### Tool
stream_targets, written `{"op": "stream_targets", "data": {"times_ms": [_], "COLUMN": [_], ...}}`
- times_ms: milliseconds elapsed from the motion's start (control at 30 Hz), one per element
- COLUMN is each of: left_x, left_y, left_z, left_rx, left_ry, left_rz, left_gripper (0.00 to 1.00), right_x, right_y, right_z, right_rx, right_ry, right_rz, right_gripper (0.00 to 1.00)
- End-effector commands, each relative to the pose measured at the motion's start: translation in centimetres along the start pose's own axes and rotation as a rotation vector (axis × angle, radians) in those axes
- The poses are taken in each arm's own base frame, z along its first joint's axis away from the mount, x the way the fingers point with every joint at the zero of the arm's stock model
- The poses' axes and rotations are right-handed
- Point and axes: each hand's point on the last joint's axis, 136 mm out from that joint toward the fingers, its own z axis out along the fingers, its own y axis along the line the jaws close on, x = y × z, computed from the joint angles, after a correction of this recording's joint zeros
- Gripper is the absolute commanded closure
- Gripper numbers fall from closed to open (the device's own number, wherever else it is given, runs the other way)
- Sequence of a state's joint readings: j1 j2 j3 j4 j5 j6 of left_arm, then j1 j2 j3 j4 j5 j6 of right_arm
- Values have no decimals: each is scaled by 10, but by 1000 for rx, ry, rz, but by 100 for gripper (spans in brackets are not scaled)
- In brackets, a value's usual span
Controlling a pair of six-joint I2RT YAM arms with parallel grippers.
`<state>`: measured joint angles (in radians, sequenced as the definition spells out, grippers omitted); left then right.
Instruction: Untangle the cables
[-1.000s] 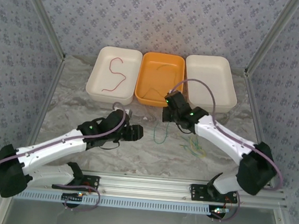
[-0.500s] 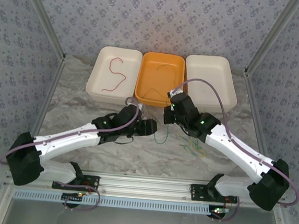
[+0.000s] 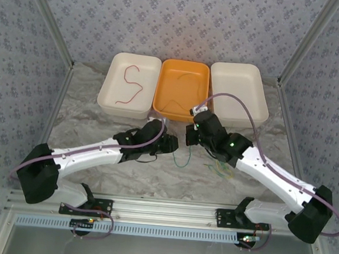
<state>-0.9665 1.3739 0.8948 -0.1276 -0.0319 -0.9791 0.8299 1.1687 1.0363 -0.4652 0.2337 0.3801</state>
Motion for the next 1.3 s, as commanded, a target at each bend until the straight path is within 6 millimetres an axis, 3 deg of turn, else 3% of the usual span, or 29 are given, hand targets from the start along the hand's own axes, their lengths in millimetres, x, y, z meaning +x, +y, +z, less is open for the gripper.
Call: {"op": "stream_targets", "data": {"times_ms": [0,33,133,233,400,600,700,967,1167,1267], "left_x": [-19,-19,-19,-13,4,14,15,30,31,26], "left_y": [-5,1,19,27,44,68,71,78,63,61], "left_z": [4,4,-1,-6,-4,-4,-9,-16,-16,-31], "left_rx": [39,34,33,71,95,133,150,162,198,157], "left_ry": [-80,-90,-136,-170,-206,-274,-305,-333,-307,-315], "left_rz": [-78,-119,-264,-429,-716,-1013,-1106,-1290,-1283,-1157], "left_gripper": [91,100,100,100,100,100,100,100,100,66], "right_x": [-2,-3,-10,-31,-63,-89,-91,-74,-88,-106], "right_y": [-8,-13,-31,-46,-58,-68,-72,-82,-81,-93], "right_z": [-11,-14,-26,-44,-68,-90,-96,-97,-100,-106], "right_rx": [19,30,70,42,10,29,31,67,118,174], "right_ry": [-43,-58,-152,-338,-603,-729,-760,-765,-743,-691], "right_rz": [36,56,137,279,534,649,678,717,596,468], "right_gripper": [100,100,100,100,100,100,100,100,100,100]}}
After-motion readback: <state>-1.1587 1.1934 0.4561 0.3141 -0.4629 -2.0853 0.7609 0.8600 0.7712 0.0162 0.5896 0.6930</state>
